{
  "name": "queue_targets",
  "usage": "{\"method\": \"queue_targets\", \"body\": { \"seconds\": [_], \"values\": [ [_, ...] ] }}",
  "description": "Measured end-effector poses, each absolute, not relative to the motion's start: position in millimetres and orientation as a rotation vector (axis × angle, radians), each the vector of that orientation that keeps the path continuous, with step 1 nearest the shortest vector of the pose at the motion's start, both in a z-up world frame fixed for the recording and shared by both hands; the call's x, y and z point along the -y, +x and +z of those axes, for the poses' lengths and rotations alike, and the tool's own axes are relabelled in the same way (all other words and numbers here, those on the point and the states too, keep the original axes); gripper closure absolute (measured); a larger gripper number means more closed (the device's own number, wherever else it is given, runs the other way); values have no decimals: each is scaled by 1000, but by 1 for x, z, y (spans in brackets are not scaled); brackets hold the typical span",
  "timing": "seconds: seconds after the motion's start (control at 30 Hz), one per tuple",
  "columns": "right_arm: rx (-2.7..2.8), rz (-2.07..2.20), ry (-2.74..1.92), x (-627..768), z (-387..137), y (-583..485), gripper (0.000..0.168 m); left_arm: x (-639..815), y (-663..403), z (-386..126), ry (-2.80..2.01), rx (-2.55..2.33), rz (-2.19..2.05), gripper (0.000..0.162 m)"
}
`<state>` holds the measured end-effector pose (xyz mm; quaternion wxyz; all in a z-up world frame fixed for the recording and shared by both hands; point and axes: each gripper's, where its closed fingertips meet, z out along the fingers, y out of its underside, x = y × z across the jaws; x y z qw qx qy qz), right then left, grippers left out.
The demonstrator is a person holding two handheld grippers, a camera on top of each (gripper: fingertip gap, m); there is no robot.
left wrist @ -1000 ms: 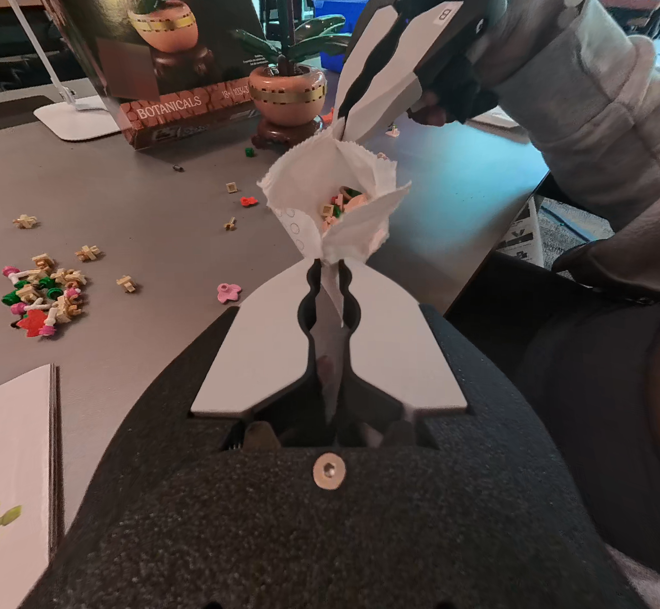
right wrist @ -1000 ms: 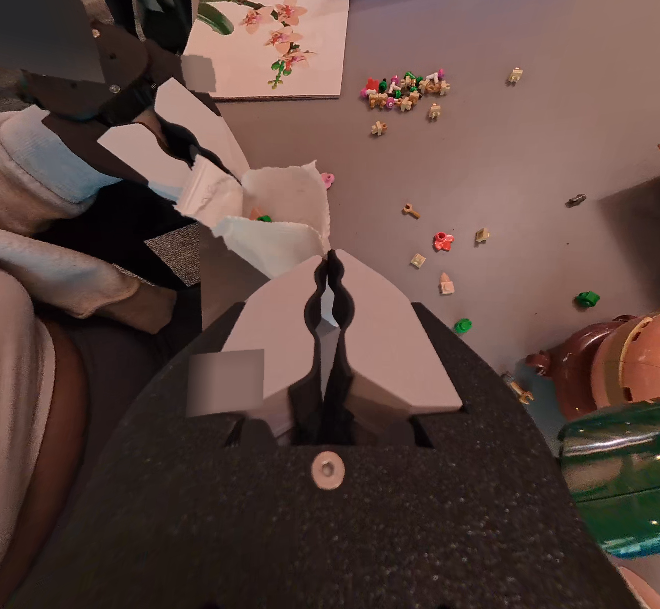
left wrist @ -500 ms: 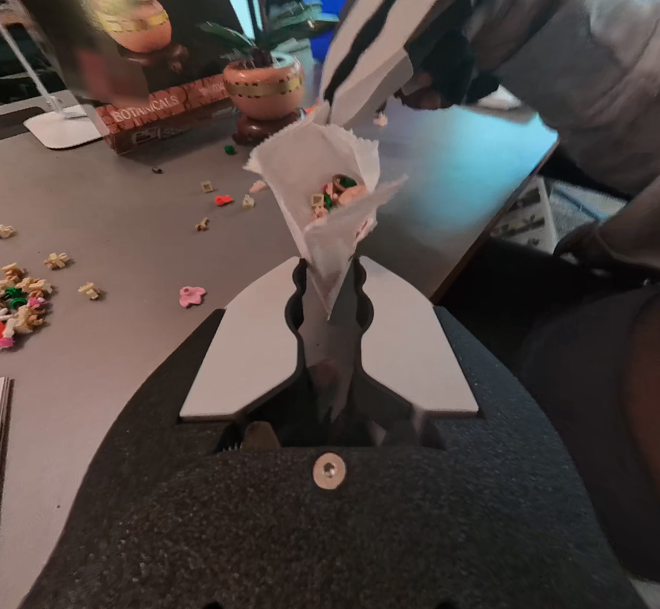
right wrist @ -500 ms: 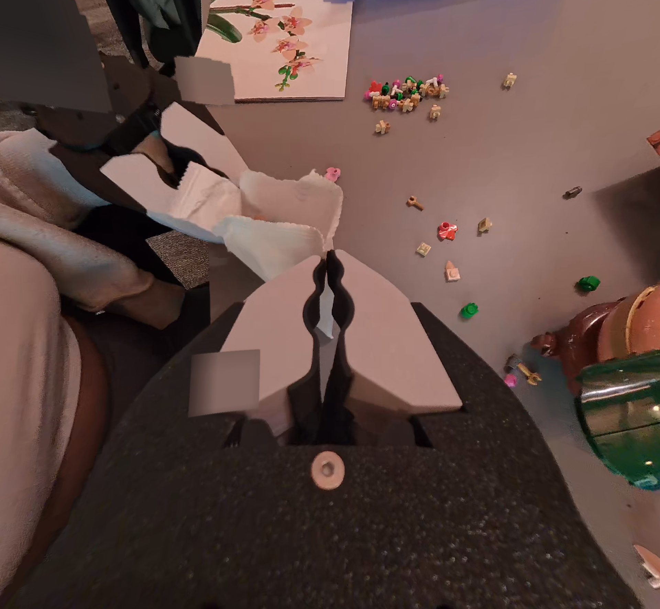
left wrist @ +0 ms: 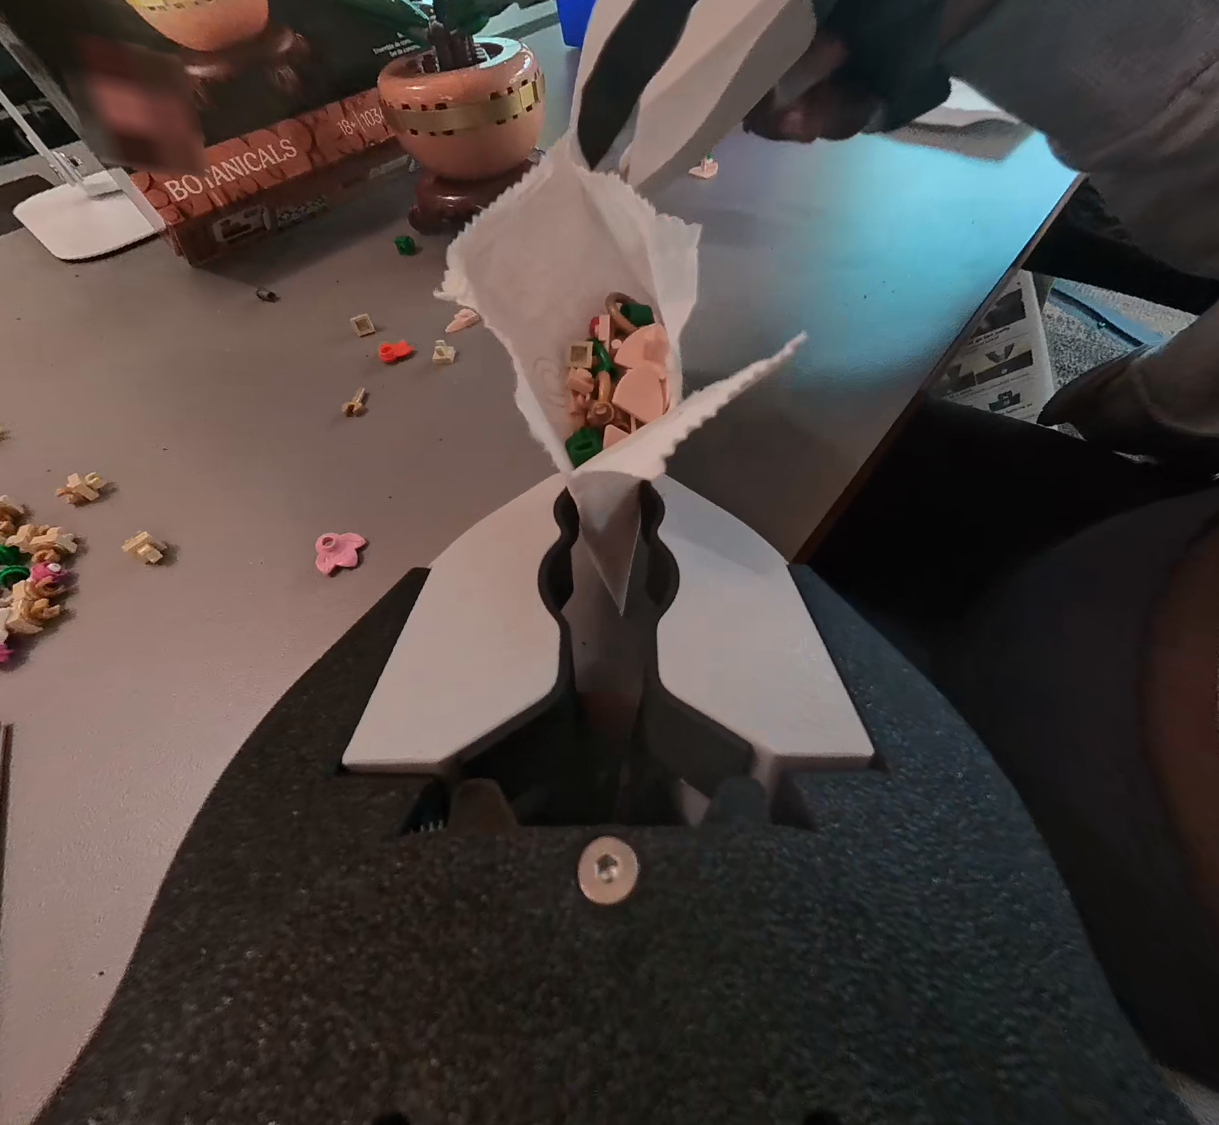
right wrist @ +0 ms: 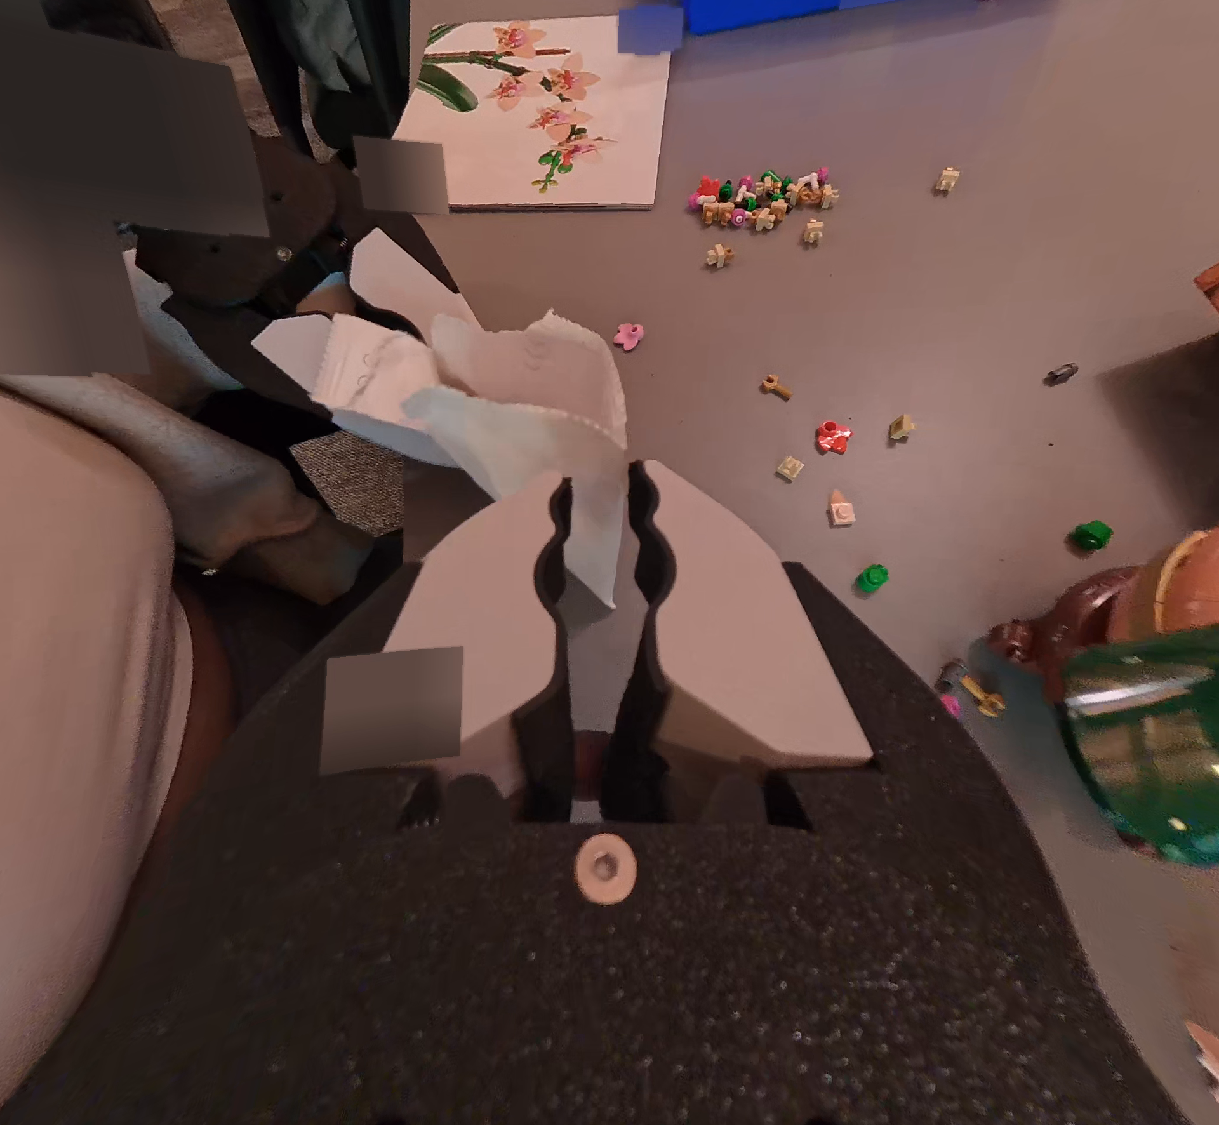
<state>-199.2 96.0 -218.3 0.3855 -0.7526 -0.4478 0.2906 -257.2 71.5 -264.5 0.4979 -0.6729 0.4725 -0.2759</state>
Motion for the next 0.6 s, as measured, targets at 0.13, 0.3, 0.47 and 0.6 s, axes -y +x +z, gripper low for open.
{"method": "queue_targets", "body": {
  "seconds": [0.13, 0.3, 0.47, 0.6],
  "values": [
    [1074, 633, -1904, -103, -212, -170, 139, -71, -258, -263, -1617, -1129, -703, 145],
    [827, 342, -2126, -133, -256, -135, 145, -69, -260, -261, -1584, -1122, -735, 146],
    [597, 257, -2189, -159, -280, -140, 148, -68, -260, -260, -1568, -1122, -742, 146],
    [548, 232, -2211, -174, -280, -142, 151, -68, -260, -260, -1555, -1126, -741, 146]
  ]
}}
